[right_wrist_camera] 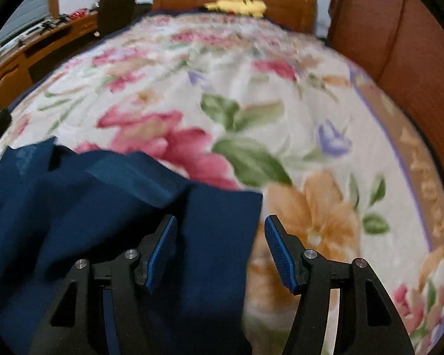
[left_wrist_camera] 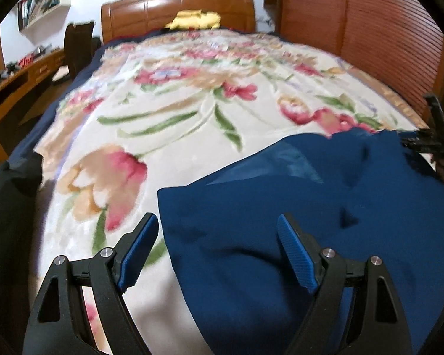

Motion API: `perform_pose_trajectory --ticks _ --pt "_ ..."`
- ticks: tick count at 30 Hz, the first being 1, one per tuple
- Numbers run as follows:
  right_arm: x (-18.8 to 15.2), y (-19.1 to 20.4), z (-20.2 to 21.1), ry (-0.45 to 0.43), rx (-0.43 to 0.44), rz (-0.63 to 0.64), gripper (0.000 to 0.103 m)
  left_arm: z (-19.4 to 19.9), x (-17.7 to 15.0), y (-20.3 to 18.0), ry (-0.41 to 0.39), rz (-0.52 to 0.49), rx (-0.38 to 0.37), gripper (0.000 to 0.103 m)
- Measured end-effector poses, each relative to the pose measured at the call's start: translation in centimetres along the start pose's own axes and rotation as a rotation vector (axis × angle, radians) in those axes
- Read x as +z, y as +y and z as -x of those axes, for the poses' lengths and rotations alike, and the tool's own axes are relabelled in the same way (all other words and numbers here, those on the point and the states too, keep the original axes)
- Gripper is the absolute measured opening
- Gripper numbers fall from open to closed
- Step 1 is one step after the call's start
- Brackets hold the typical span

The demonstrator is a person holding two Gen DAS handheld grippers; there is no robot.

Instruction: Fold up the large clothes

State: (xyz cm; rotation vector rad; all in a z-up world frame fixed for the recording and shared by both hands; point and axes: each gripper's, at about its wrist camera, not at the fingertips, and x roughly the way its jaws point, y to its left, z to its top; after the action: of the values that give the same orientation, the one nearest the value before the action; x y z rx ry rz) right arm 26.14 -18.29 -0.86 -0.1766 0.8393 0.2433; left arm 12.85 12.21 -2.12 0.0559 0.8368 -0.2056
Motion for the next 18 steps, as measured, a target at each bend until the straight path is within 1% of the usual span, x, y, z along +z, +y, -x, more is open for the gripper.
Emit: perform_pose_trajectory --ticks 2,3,7,9,10,11,12,13,14,15,17,18 --pt "0.2 -0.3 -1.4 0.044 0.04 -0.025 0.064 -1.3 0.0 0.6 0.038 0.017 0.001 0.083" --pt "0.1 -0.3 -1.9 0.052 0.055 -0.032 0.063 -2.1 -0.2 1.1 0.063 0.029 -0.004 0.083" --pt "0.1 -1.2 -2.0 0.045 0.092 -0.055 0.063 -3.6 -0.9 2.0 0.117 0.062 -0.009 0.083" --pt "0.0 -1.5 -1.7 0.038 0.106 -0.039 0.055 -4.0 -0.9 2.7 0.138 0.101 -0.036 0.083" --pt "-0.1 -1.2 -1.2 0.024 0.109 -0.016 0.037 -4.1 -0.8 2.8 0.141 0.109 -0.041 0.083" --pt "-0.2 -0.8 -0.5 0.002 0.092 0.014 0.013 -4.3 -0.8 2.9 0.145 0.112 -0.047 0.083" --pt "-0.3 -0.4 0.3 -0.02 0.075 0.037 0.006 -4.5 -0.6 3.0 0.15 0.114 -0.056 0.078" --pt "-0.3 -0.2 1.0 -0.052 0.077 0.052 0.005 -4.7 -0.5 3.0 0.153 0.118 -0.068 0.072" --pt "-0.4 0.0 1.9 -0.09 0.079 0.061 0.003 -4.9 -0.3 3.1 0.16 0.123 -0.072 0.061" --pt "-0.3 0.1 2.7 -0.132 0.07 0.069 0.003 -5.1 -0.2 3.1 0.162 0.126 -0.067 0.053" --pt "-0.1 -0.2 4.4 -0.208 0.059 0.07 0.002 -5.5 0.0 3.2 0.174 0.121 -0.055 0.044" --pt "-0.1 -0.3 5.3 -0.244 0.051 0.072 0.002 -5.7 0.1 3.2 0.176 0.12 -0.057 0.038"
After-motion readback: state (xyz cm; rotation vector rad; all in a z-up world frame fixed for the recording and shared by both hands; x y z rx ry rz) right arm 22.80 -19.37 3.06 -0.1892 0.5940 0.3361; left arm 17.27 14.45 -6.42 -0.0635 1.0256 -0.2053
